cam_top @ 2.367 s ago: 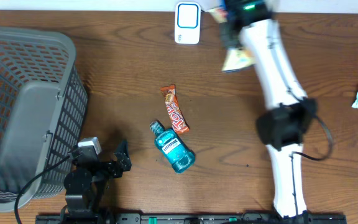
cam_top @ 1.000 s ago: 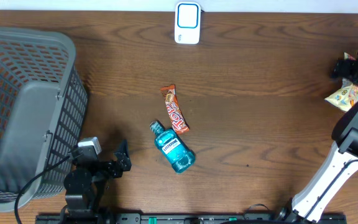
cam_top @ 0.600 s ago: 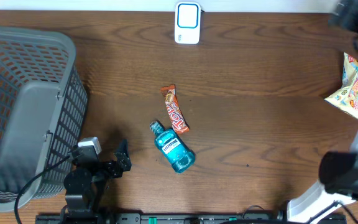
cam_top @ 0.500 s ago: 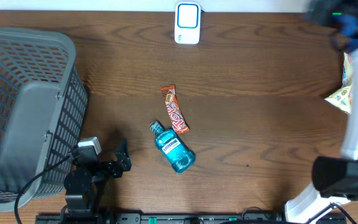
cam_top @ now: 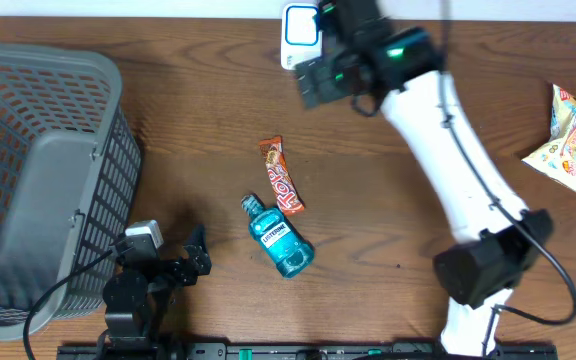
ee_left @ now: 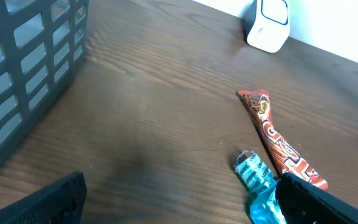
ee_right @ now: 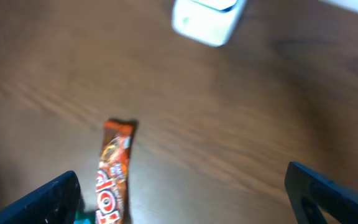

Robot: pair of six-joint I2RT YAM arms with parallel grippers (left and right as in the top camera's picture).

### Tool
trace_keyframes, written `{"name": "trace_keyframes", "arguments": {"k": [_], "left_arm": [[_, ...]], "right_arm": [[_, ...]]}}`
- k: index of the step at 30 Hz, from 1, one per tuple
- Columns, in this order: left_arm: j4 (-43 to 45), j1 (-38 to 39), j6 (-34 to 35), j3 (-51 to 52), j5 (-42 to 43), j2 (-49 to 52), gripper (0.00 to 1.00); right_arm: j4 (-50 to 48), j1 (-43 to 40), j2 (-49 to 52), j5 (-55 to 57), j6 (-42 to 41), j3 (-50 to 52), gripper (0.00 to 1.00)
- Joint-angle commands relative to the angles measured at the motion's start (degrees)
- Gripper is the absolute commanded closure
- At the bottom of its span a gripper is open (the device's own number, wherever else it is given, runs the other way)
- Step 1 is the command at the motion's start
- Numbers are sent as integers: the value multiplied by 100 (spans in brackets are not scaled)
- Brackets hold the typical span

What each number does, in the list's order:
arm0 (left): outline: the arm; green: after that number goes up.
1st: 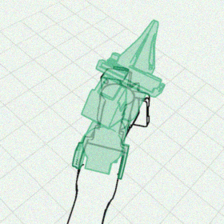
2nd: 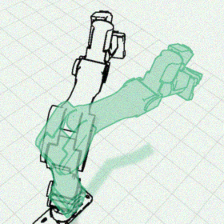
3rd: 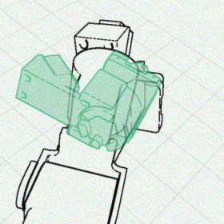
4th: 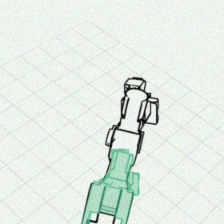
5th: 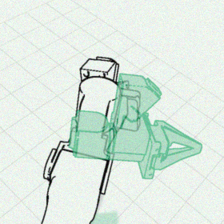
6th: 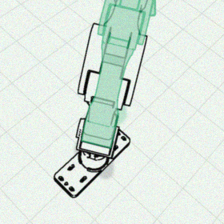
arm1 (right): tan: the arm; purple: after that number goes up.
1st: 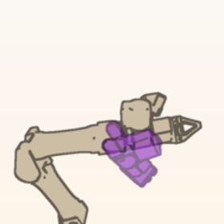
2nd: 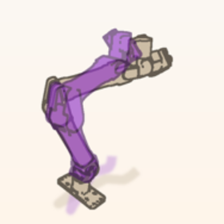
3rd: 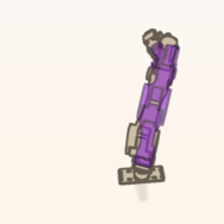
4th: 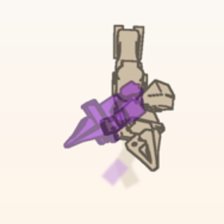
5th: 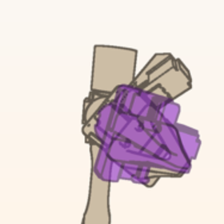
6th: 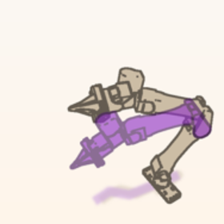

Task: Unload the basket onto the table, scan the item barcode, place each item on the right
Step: 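Move the right gripper down to the red chocolate bar by the bottle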

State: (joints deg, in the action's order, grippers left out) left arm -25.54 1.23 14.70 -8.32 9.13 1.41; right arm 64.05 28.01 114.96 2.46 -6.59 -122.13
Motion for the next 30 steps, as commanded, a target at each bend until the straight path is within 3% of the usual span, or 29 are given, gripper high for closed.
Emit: {"name": "trace_keyframes", "arguments": {"k": [1, 8, 14, 21, 30], "left_arm": [[-92, 13, -72, 81, 70, 4, 2], [-92, 13, -72, 81, 70, 4, 2], [-92, 13, -72, 81, 70, 4, 2], [-92, 13, -72, 81, 70, 4, 2], [-92, 13, -72, 81, 70, 4, 2]], "right_arm": [[26, 409, 461, 190, -70, 33, 1], [7, 914, 1342, 190, -175, 31, 1], [321, 1211, 1858, 190, -278, 31, 11], [767, 1526, 1987, 190, -411, 52, 11], [286, 1593, 1991, 192, -413, 557, 12]]}}
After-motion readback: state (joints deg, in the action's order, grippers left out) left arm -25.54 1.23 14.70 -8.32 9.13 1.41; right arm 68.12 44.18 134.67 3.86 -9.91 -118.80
